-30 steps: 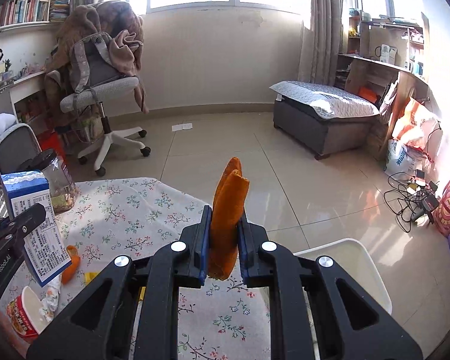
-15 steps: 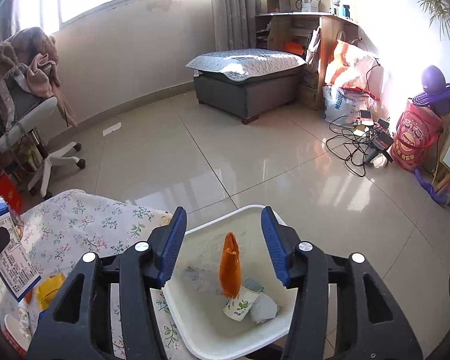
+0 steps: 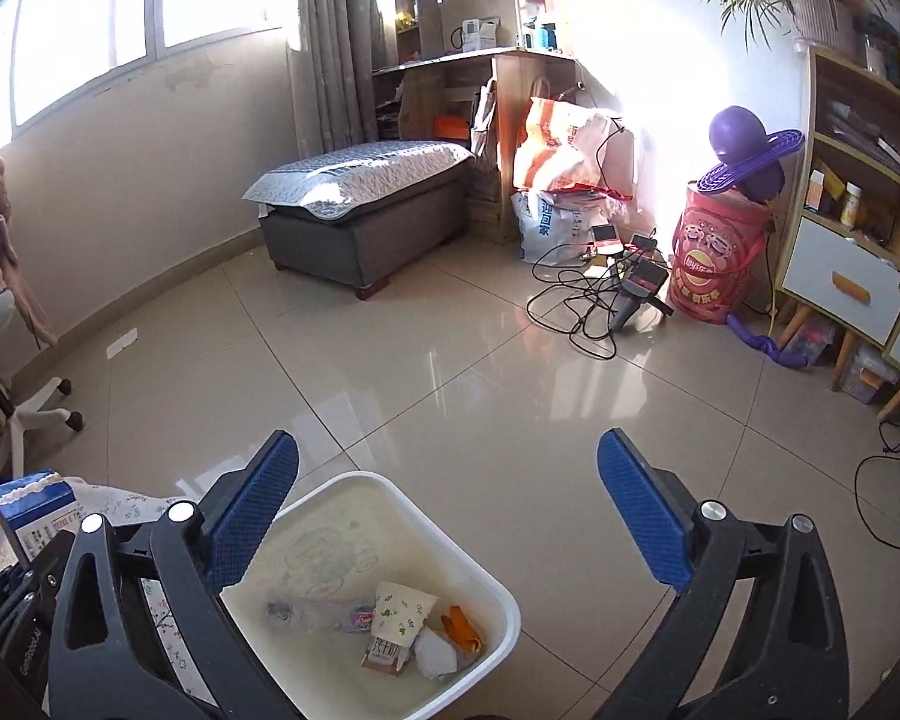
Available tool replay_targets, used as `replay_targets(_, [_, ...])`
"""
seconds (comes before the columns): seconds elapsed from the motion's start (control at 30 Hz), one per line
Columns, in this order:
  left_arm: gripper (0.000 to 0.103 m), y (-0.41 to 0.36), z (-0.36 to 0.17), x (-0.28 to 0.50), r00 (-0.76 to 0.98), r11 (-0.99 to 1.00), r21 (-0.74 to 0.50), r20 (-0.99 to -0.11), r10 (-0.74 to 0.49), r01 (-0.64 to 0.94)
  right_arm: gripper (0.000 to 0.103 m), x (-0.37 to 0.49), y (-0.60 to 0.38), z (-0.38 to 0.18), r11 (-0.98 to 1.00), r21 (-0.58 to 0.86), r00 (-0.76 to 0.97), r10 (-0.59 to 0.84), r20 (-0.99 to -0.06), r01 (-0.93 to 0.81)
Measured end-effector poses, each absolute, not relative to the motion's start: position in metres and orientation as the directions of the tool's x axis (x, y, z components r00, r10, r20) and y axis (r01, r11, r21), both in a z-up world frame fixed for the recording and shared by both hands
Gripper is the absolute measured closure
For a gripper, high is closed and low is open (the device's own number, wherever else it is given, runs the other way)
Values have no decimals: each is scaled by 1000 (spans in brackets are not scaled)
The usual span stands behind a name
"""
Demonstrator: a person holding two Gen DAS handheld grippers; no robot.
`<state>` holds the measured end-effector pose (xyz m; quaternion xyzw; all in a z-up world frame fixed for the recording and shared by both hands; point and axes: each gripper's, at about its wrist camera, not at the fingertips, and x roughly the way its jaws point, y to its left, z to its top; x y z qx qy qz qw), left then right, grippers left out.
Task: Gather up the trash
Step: 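Lower the carton strip into the white bin and open the left tool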
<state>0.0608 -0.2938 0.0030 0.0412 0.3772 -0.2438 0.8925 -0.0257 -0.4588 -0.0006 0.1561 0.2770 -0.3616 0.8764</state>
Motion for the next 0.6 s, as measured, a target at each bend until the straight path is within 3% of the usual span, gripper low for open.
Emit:
replay_targets(0.4, [83,-342,-26,65,440,833,-209,-769,-464,513,7,-52,-496,-4,577,117,518,-602,-607,809])
replay_targets(0.43, [80,-344,-27,66,432,832,-213,-773,-464,512,7,-49,-496,-5,578,112,515,-603,-609,808])
replay_targets(0.47, [68,-344,-28,67,425,832,-222,-776,-467,509,7,-49,-496,-5,581,106,515,-603,-609,807])
replay_targets(0.5, [50,-343,-28,67,417,832,-232,-778,-470,505,7,-48,-495,-6,585,101,515,-603,-609,804])
replay_targets(0.57, [37,-337,-28,68,421,840,-244,-776,-469,485,7,-45,-491,-5,592,94,518,-603,-607,800])
replay_targets(0.6, [36,-334,-28,68,424,843,-243,-777,-465,479,7,-44,-489,-5,596,92,520,-603,-605,798])
